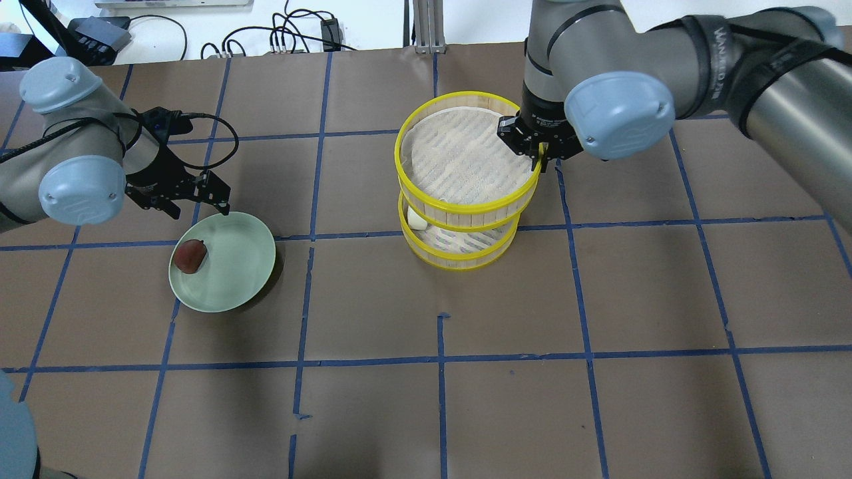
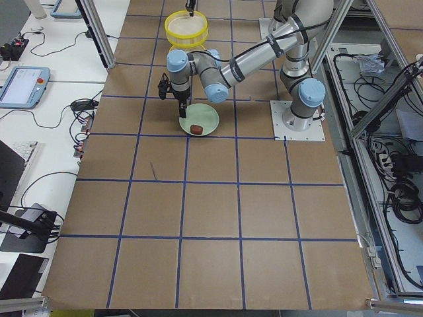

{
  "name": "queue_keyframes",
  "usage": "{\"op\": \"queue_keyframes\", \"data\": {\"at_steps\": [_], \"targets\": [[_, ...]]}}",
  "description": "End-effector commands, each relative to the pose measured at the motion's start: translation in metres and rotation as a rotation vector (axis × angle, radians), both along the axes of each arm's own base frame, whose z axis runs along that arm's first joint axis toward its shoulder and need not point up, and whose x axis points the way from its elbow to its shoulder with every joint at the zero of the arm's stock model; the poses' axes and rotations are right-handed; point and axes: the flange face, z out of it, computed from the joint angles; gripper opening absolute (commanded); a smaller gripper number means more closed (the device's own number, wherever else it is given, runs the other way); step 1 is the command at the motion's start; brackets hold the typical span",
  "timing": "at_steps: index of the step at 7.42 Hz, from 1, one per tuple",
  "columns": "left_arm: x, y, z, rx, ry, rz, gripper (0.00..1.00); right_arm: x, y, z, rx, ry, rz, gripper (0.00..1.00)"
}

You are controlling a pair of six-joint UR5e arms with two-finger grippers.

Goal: Place buns in different layers of steamer
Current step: 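Set the top tier back on the steamer with the right gripper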

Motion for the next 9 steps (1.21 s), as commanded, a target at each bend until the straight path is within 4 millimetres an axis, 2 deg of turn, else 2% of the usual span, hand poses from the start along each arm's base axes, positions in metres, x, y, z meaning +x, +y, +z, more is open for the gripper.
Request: {"op": "queue_keyframes", "data": {"at_steps": [1,3,5,7,9], "targets": [[0.003,0.013,-0.021,0.034,0.012,-0.118,0.98,0.004,0.003,-0.031,-0.006,-0.003,-0.007,0.1],[0.006,0.018,-0.03,0.065,-0.017,-0.161,0.98,0.003,0.005,-0.042,-0.009,-0.005,-0.004,0.1],[0.012,0.015,-0.026,0.043,-0.02,-0.231,0.97,0.005,-0.002,-0.053,-0.024,-0.01,-0.005,0.1],[0.012,0.014,-0.04,0.048,-0.016,-0.234,0.96,0.005,-0.002,-0.056,-0.019,-0.009,-0.005,0.1],[0.012,0.014,-0.045,0.049,-0.012,-0.269,0.95,0.004,0.002,-0.063,-0.009,-0.007,-0.005,0.1]]}}
